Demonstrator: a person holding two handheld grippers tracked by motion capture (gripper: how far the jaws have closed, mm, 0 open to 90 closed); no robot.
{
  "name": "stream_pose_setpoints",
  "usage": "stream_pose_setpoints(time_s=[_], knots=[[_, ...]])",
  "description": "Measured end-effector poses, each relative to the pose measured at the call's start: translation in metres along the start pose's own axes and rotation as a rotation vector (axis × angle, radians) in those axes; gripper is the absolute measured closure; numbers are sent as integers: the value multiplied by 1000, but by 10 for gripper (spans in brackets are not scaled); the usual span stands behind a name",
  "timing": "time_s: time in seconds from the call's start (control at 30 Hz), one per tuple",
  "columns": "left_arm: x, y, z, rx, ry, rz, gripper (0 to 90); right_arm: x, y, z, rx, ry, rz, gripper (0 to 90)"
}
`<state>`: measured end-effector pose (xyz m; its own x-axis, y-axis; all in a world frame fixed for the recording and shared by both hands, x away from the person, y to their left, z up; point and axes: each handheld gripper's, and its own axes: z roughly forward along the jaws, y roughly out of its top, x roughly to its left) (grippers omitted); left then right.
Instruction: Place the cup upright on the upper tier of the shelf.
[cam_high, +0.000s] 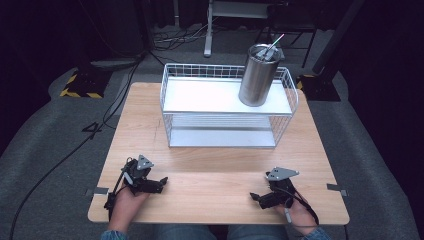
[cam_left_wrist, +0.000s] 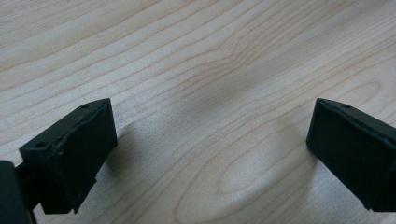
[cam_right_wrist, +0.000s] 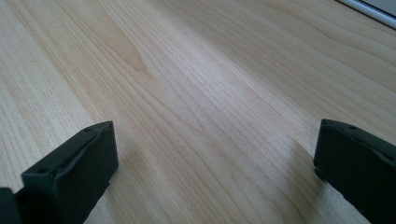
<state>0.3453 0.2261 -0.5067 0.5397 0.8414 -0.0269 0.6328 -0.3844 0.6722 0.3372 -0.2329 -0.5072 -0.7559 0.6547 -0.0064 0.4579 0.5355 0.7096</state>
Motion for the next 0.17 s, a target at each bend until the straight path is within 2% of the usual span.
stream_pose_setpoints(time_s=[0.17], knots=[[0,0,0,-1,0,1,22,1,-1,0,-1,-11,9,2]])
